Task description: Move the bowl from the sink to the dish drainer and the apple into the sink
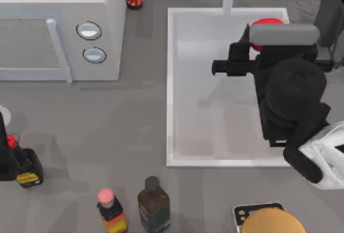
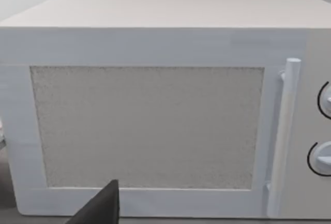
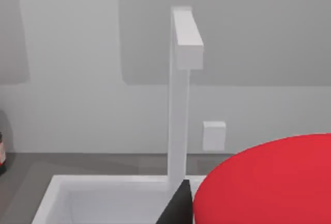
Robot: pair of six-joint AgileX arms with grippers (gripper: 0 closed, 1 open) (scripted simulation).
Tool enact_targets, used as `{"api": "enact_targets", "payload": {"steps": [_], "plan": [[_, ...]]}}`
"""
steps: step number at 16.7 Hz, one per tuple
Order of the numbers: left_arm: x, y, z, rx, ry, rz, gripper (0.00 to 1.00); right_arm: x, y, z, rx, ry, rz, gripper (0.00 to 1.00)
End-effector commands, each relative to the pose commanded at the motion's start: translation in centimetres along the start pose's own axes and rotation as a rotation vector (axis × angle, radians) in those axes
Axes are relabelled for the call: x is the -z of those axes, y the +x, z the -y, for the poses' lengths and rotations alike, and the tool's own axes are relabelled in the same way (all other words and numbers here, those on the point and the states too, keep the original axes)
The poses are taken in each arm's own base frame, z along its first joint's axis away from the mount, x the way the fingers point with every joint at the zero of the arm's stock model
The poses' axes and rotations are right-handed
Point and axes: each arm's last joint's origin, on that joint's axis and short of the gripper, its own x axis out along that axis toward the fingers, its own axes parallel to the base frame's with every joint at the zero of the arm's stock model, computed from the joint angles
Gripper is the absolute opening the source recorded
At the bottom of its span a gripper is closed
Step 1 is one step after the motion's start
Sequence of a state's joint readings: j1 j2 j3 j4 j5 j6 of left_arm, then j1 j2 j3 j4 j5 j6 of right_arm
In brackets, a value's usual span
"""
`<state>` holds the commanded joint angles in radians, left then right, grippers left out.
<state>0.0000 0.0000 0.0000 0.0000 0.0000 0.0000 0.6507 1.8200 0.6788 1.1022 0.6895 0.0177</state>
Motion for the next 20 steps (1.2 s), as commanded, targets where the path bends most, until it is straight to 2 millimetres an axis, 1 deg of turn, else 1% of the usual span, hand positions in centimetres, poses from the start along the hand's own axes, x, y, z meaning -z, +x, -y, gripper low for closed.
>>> {"api": "enact_targets", "payload": {"steps": [2,5,8,10,14,20], "plan": [[0.0,0.0,0.0,0.000,0.000,0.000,1.00,2.7,0.2,-0.2,-0.003,0.004,0.004,0.00],[0.0,0.0,0.0,0.000,0.000,0.000,1.00,5.6,0.0,-0.2,-0.007,0.034,0.043,0.00],[0.0,0.0,0.0,0.000,0.000,0.000,1.00,8.5,-0.5,0.3,-0.008,0.026,0.032,0.00],[0.0,0.0,0.0,0.000,0.000,0.000,1.00,9.4,-0.8,0.6,-0.009,0.019,0.022,0.00],[0.0,0.0,0.0,0.000,0.000,0.000,1.00,9.5,-0.8,0.6,-0.009,0.019,0.021,0.00],[0.0,0.0,0.0,0.000,0.000,0.000,1.00,9.5,-0.8,0.6,-0.009,0.019,0.021,0.45]]}}
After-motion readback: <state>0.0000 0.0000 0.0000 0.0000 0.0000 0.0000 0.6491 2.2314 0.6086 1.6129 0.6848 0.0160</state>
